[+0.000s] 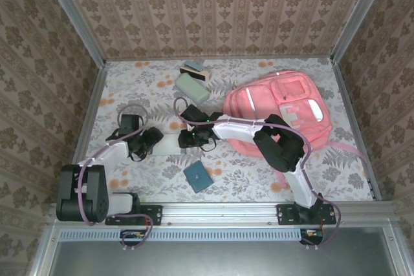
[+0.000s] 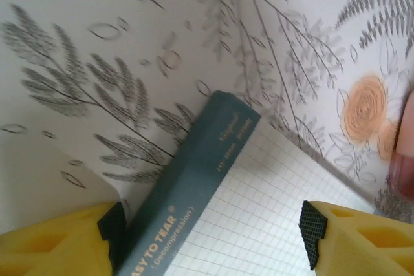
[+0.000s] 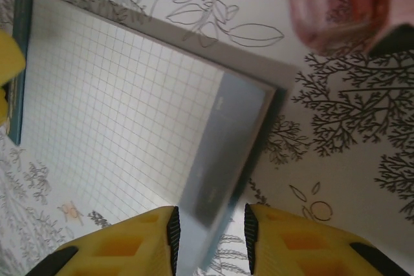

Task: Pack the student bag
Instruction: Pick up the personal item from the middle-left of the table.

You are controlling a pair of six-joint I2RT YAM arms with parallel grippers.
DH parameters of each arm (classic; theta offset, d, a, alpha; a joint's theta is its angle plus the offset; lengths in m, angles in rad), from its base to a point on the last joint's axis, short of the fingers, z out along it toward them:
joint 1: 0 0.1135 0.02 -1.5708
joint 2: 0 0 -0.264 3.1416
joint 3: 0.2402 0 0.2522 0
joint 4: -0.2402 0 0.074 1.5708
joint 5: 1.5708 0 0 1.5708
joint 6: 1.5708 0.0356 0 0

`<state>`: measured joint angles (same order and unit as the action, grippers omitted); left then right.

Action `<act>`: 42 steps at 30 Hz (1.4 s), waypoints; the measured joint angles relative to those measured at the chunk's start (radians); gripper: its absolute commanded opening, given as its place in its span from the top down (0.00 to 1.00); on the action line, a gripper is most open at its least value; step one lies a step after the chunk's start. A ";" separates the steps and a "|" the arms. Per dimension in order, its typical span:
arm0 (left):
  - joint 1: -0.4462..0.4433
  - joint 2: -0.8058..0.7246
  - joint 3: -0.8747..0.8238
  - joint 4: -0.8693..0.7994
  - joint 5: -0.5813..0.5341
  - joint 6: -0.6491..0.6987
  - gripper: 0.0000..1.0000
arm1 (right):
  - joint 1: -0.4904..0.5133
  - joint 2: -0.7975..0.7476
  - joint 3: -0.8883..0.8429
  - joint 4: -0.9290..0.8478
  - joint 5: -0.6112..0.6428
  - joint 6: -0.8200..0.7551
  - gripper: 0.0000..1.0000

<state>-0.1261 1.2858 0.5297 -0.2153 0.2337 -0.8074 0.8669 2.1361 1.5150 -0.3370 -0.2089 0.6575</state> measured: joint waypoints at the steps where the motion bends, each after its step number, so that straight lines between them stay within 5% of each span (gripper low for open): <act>1: -0.022 -0.007 -0.006 0.006 0.002 0.000 0.25 | 0.000 0.004 0.003 -0.008 0.006 -0.002 0.65; 16: -0.080 -0.028 -0.046 0.054 -0.008 0.009 0.32 | -0.009 0.019 0.021 -0.038 0.041 -0.032 0.66; 24: -0.069 -0.075 -0.135 0.227 0.121 -0.021 0.35 | -0.035 0.013 0.021 -0.067 0.072 -0.035 0.67; 34: -0.067 -0.136 -0.182 0.328 0.220 -0.080 0.50 | -0.056 0.003 0.021 -0.088 0.126 -0.045 0.67; 42: -0.042 -0.137 -0.219 0.444 0.306 -0.138 0.48 | -0.056 -0.001 0.021 -0.081 0.119 -0.045 0.66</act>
<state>-0.1677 1.1488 0.3103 0.2283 0.5400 -0.9455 0.8112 2.1349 1.5364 -0.4179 -0.0898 0.6128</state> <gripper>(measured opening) 0.514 0.336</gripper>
